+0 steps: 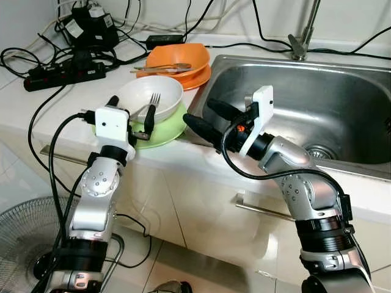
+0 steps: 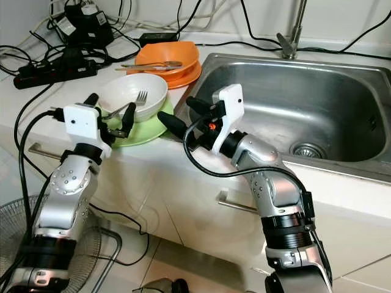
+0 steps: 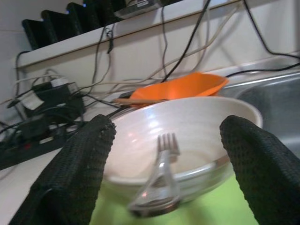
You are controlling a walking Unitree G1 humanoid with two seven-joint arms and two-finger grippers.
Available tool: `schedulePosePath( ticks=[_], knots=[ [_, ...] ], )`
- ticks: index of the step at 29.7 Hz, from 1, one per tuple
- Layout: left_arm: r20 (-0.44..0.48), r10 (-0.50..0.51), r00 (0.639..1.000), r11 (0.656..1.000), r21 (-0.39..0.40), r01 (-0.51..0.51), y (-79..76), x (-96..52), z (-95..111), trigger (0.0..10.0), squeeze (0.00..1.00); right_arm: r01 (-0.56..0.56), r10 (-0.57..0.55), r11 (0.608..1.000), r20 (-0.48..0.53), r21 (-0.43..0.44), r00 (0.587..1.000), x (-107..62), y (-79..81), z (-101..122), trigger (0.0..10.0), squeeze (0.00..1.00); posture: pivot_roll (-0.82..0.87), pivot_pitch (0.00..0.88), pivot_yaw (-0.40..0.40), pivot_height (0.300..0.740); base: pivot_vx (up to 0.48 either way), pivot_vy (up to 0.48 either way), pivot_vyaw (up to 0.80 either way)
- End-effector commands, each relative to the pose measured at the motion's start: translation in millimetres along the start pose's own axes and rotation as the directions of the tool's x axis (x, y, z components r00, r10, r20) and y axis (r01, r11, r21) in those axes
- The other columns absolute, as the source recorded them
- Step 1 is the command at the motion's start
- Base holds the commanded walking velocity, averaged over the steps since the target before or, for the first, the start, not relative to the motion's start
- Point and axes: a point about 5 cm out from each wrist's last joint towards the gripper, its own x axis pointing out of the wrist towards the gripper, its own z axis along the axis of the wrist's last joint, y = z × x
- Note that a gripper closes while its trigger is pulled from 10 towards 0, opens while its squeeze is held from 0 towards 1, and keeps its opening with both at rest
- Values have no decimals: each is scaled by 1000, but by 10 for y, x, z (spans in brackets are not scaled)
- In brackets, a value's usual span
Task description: Kitchen organization
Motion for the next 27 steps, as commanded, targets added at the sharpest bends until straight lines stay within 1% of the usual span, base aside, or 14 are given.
schedulePosePath(
  ticks=[1,6,13,17,18,27],
  knots=[
    [9,-20,1000,1000,-9,20,-19,17,-12,0,0,-7,7,1000,11,6,1000,-6,30,17,10000,1000,-25,30,135,740,0,0,0],
    [23,-26,999,999,-24,27,-62,39,-30,0,0,-1,0,1000,13,6,1000,-12,21,22,10000,1000,-27,29,135,740,0,0,0],
    [32,-31,999,999,-32,32,-71,46,-49,0,0,9,-9,1000,18,9,1000,-9,19,27,10000,1000,-25,34,136,740,0,0,0],
    [36,-12,999,1000,-23,13,-29,48,-54,0,0,15,-15,1000,19,11,1000,-6,13,24,10000,1000,-24,35,136,740,0,0,0],
    [42,-6,999,1000,-6,6,-9,55,-41,0,0,15,-15,1000,20,11,1000,-5,13,24,10000,1000,-23,36,136,740,0,0,0],
    [46,1,999,1000,2,-1,92,62,-40,0,0,20,-20,1000,23,15,1000,7,13,21,10000,1000,-23,35,135,740,0,0,0]
  ],
)
